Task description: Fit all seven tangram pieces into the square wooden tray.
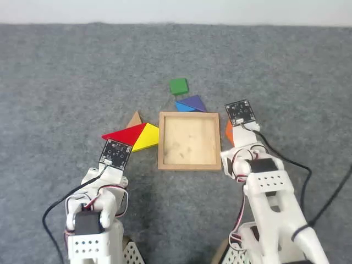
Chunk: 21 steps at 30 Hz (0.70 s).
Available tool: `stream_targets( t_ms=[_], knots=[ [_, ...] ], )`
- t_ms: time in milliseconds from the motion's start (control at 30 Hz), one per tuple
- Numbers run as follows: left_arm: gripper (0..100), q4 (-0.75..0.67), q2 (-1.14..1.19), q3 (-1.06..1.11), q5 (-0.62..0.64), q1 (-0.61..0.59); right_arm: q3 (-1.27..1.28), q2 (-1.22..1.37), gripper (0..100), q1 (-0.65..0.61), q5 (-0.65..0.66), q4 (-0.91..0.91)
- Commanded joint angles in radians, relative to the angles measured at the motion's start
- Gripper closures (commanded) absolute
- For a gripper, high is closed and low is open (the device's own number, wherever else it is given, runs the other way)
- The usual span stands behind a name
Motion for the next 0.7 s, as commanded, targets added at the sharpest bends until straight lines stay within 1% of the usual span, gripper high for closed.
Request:
stream_targets(
  t_ms=[0, 67, 133, 200, 300, 367, 533, 567, 667],
  knots=[
    [98, 0.005, -0.021, -0.010, -0.005, 0.000, -0.006, 0.001, 86.6, -0.012, 0.000, -0.030],
    [98, 0.005, -0.021, -0.010, -0.005, 0.000, -0.005, 0.001, 80.8, -0.053, 0.031, -0.025],
    [98, 0.005, -0.021, -0.010, -0.005, 0.000, -0.006, 0.001, 77.3, -0.107, 0.060, -0.010],
    [98, 0.005, -0.021, -0.010, -0.005, 0.000, -0.011, 0.001, 76.3, -0.153, 0.077, 0.005],
    [98, 0.005, -0.021, -0.010, -0.005, 0.000, -0.012, 0.002, 76.4, -0.186, 0.072, 0.019],
    [98, 0.005, -0.021, -0.010, -0.005, 0.000, -0.015, 0.012, 76.3, -0.194, 0.043, -0.001],
    [98, 0.005, -0.021, -0.010, -0.005, 0.000, 0.018, 0.013, 76.1, -0.196, -0.138, -0.056],
    [98, 0.005, -0.021, -0.010, -0.005, 0.000, 0.028, 0.013, 76.1, -0.194, -0.155, -0.056],
    [98, 0.005, -0.021, -0.010, -0.005, 0.000, 0.054, 0.001, 76.4, -0.168, -0.147, -0.056]
  ],
)
